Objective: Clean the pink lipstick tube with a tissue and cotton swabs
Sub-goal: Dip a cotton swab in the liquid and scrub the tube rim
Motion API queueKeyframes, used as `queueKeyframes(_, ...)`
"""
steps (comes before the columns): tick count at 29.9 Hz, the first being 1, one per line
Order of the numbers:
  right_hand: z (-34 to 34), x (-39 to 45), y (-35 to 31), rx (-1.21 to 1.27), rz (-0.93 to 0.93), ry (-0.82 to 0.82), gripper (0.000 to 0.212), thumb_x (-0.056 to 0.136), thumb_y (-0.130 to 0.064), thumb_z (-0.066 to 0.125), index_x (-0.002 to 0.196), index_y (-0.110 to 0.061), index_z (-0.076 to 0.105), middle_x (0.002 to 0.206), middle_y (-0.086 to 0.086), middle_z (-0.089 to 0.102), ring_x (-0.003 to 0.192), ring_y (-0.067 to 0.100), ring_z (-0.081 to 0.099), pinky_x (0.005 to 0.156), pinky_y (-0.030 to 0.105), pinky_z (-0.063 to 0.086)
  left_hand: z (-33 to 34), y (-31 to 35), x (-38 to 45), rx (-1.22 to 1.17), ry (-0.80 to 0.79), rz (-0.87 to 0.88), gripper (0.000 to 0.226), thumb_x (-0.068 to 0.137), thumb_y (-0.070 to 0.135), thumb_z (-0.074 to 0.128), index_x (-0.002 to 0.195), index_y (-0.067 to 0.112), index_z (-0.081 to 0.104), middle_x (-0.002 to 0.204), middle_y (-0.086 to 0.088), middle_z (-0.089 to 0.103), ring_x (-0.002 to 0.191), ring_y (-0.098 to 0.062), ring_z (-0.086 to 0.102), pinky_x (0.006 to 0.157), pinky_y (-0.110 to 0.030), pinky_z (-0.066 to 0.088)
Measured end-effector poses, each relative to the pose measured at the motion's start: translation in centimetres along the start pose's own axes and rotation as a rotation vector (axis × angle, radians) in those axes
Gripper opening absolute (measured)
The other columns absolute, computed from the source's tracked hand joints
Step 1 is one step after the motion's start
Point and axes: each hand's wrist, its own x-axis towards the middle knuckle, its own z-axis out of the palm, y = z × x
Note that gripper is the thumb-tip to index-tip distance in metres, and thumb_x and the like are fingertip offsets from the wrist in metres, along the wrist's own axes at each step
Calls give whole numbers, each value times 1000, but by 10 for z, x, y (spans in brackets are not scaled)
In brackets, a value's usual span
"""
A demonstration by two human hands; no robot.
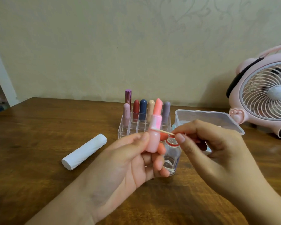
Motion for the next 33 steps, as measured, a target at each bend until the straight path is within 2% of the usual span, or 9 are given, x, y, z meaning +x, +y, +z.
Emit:
queueKeyframes(2, 0, 0, -1, -10, -2, -9, 12, 85, -26, 53, 80, -25, 64, 61, -9, 56, 56, -5, 45, 54, 4, 34, 6, 1, -2, 110, 89, 9, 17, 70, 18, 68, 81, 7, 75, 69, -7, 65, 54, -14, 58, 56, -29, 55)
queueKeyframes(5, 1, 0, -1, -64, -8, -19, 11, 84, -26, 53, 81, -25, 64, 64, -22, 53, 59, -8, 45, 55, 3, 34, 12, 1, -4, 224, 177, 17, 19, 78, 25, 65, 85, 11, 76, 68, -4, 64, 59, -13, 60, 59, -26, 55)
queueKeyframes(7, 1, -1, -1, -57, -3, -2, 10, 84, -26, 53, 82, -26, 63, 61, -17, 54, 61, -7, 48, 57, 2, 35, 12, 2, -4, 286, 221, 47, 26, 69, 24, 63, 86, 9, 75, 68, -4, 63, 60, -13, 60, 60, -25, 55)
queueKeyframes(9, 0, 0, -1, -20, 16, 24, 9, 84, -27, 53, 83, -26, 62, 73, -7, 59, 64, -2, 52, 59, 3, 37, 12, 2, -4, 308, 251, 90, 27, 66, 23, 65, 83, 5, 74, 67, -5, 64, 59, -13, 61, 59, -24, 56)
queueKeyframes(13, -2, 1, 0, 1, 49, 66, 6, 83, -28, 52, 85, -27, 59, 86, -7, 59, 69, -5, 53, 62, 1, 37, 11, 3, -3, 303, 292, 131, 23, 61, 18, 66, 78, 6, 75, 65, -6, 69, 57, -13, 65, 55, -23, 56)
queueKeyframes(16, -1, 1, 0, -19, 57, 66, 1, 84, -27, 55, 84, -26, 57, 87, -9, 58, 69, -9, 52, 62, 0, 36, 12, 2, -4, 328, 279, 131, 27, 61, 23, 67, 82, 7, 74, 65, -4, 69, 58, -13, 66, 56, -22, 56)
queueKeyframes(20, 1, 1, -1, -42, 65, 75, 9, 82, -16, 61, 81, -24, 57, 85, -9, 58, 65, -8, 49, 61, 0, 35, 13, 1, -4, 370, 257, 121, 32, 59, 30, 67, 80, 7, 75, 67, -2, 68, 60, -12, 64, 58, -22, 55)
queueKeyframes(26, 0, 1, -1, -51, 64, 99, 4, 83, -20, 62, 80, -20, 58, 79, -9, 57, 64, 1, 48, 60, 4, 36, 15, -1, -5, 377, 231, 136, 29, 61, 29, 66, 77, 6, 75, 66, -3, 67, 58, -11, 64, 59, -22, 55)
queueKeyframes(33, 1, -1, 0, 14, 53, 23, 8, 83, -24, 59, 77, -18, 61, 71, 0, 56, 61, 11, 49, 55, 13, 39, 15, 1, -6, 330, 234, 139, 26, 63, 24, 65, 78, 6, 75, 66, -5, 66, 57, -12, 62, 56, -22, 55)
